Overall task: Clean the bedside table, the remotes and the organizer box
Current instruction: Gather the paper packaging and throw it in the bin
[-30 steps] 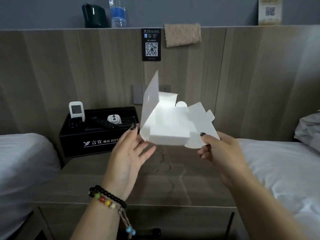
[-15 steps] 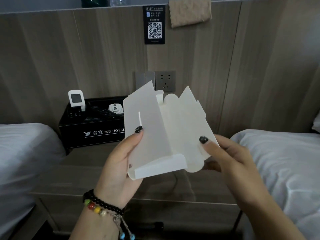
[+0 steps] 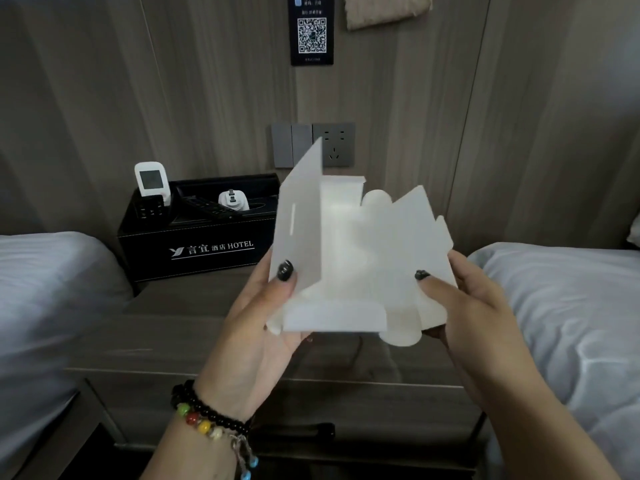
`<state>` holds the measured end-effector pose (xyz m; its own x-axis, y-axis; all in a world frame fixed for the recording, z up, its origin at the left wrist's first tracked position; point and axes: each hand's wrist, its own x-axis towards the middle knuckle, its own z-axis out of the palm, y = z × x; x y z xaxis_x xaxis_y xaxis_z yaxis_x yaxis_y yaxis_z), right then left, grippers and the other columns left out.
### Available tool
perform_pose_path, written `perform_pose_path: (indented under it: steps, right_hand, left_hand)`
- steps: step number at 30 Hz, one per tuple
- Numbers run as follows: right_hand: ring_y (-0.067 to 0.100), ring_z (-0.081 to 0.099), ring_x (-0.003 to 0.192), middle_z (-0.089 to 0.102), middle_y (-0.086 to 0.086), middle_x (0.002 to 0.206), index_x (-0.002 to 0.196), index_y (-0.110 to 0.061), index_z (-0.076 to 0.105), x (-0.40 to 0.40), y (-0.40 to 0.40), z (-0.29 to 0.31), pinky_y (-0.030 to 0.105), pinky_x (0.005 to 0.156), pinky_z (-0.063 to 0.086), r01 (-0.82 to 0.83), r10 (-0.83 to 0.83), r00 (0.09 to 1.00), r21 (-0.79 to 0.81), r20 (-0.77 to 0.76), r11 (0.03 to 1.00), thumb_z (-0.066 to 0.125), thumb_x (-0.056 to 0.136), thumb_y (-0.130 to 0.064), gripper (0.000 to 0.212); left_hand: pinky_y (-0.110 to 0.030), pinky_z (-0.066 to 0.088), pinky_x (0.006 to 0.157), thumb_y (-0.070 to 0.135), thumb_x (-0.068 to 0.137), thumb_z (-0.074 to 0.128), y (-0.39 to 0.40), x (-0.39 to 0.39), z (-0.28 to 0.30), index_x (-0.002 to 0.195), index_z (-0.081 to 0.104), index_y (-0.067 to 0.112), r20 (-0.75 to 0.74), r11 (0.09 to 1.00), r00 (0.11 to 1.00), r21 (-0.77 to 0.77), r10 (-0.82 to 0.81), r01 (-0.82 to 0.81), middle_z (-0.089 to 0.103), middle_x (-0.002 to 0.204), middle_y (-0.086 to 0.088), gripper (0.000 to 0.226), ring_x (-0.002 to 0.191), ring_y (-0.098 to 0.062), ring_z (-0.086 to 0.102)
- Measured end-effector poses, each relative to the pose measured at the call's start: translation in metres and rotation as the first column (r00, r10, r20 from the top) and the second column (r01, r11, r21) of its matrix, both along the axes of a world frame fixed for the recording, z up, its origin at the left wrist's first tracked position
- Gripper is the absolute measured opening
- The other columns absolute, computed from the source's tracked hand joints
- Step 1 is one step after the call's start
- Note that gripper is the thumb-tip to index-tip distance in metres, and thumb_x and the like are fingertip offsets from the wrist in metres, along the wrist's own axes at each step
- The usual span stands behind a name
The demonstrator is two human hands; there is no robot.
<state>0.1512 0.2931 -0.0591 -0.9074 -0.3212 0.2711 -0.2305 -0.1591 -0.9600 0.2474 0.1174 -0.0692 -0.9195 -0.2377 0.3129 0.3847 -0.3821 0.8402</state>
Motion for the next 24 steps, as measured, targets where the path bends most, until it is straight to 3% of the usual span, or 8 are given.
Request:
perform_pose_path:
  steps: [2,5,10,13,16,20,22,24]
  right_hand:
    - [0.004,0.068,0.083,0.073,-0.014,0.091,0.1,-0.029,0.067,0.003,-0.002,0.0,0.027,0.07,0.055,0.036,-0.037,0.998,-0.005,-0.06,0.999,0.048,0.095,-0.004,0.032]
    - [-0.002,0.066,0.08,0.071,-0.016,0.091,0.108,-0.025,0.064,0.008,-0.004,0.0,0.012,0.062,0.049,0.038,-0.039,0.984,-0.009,-0.176,0.999,0.05,0.093,-0.001,0.031]
    - [0.013,0.067,0.103,0.071,-0.006,0.11,0.122,-0.022,0.06,0.002,0.008,0.003,0.022,0.073,0.054,-0.16,0.143,0.971,-0.072,-0.193,0.984,0.067,0.084,-0.004,0.043]
    - [0.026,0.059,0.119,0.059,0.003,0.133,0.14,-0.02,0.043,-0.007,0.021,0.007,0.033,0.08,0.056,-0.352,0.33,0.932,-0.161,-0.147,0.922,0.081,0.07,-0.027,0.08]
    - [0.027,0.062,0.113,0.057,0.007,0.134,0.145,-0.013,0.035,-0.01,0.029,0.013,0.036,0.077,0.056,-0.432,0.451,0.891,-0.408,-0.054,0.804,0.085,0.055,-0.047,0.108]
    - [0.025,0.065,0.109,0.066,0.004,0.122,0.141,-0.017,0.041,-0.009,0.028,0.008,0.038,0.083,0.056,-0.278,0.308,0.951,-0.445,-0.004,0.851,0.081,0.058,-0.051,0.098]
    - [0.027,0.063,0.112,0.067,0.007,0.121,0.131,-0.02,0.055,-0.007,0.026,0.005,0.04,0.089,0.051,-0.266,0.276,0.961,-0.384,-0.03,0.884,0.074,0.065,-0.052,0.076]
    - [0.025,0.065,0.105,0.07,0.006,0.113,0.116,-0.023,0.068,-0.004,0.024,0.003,0.035,0.082,0.052,-0.257,0.245,0.966,-0.322,-0.077,0.911,0.06,0.079,-0.046,0.045]
  left_hand:
    - [-0.041,0.05,0.095,0.038,0.059,0.089,0.001,-0.001,0.0,0.141,0.044,0.021,-0.025,0.999,1.0,-0.039,0.001,-0.002,0.058,0.135,-0.007,0.096,0.124,-0.029,0.055]
    - [-0.05,0.039,0.105,0.042,0.057,0.088,0.007,-0.002,-0.003,0.135,0.051,0.027,-0.06,0.975,0.992,-0.187,0.107,-0.116,0.059,0.134,-0.004,0.088,0.126,-0.027,0.054]
    - [-0.055,0.036,0.108,0.055,0.048,0.088,-0.001,-0.001,-0.003,0.134,0.052,0.027,-0.037,0.966,0.982,-0.18,0.183,-0.187,0.06,0.133,-0.002,0.097,0.123,-0.024,0.057]
    - [-0.054,0.041,0.105,0.061,0.053,0.081,-0.006,0.001,-0.002,0.141,0.043,0.019,-0.055,0.971,0.987,-0.184,0.148,-0.155,0.057,0.137,-0.006,0.106,0.125,-0.027,0.055]
    - [-0.048,0.048,0.099,0.067,0.057,0.074,-0.01,0.005,-0.001,0.141,0.043,0.014,-0.039,0.976,0.992,-0.181,0.117,-0.123,0.056,0.138,-0.009,0.104,0.127,-0.029,0.053]
    - [-0.057,0.044,0.1,0.074,0.054,0.072,-0.009,0.007,-0.007,0.131,0.056,0.015,0.046,0.963,0.993,-0.254,0.11,-0.095,0.059,0.132,-0.014,0.098,0.123,-0.034,0.055]
    - [-0.063,0.039,0.103,0.077,0.056,0.068,-0.006,0.005,-0.01,0.128,0.058,0.015,0.074,0.952,0.988,-0.287,0.134,-0.107,0.06,0.131,-0.014,0.095,0.123,-0.035,0.055]
    - [-0.059,0.038,0.106,0.078,0.058,0.065,-0.005,0.004,-0.011,0.129,0.057,0.017,0.082,0.955,0.987,-0.273,0.141,-0.114,0.061,0.131,-0.011,0.094,0.123,-0.031,0.057]
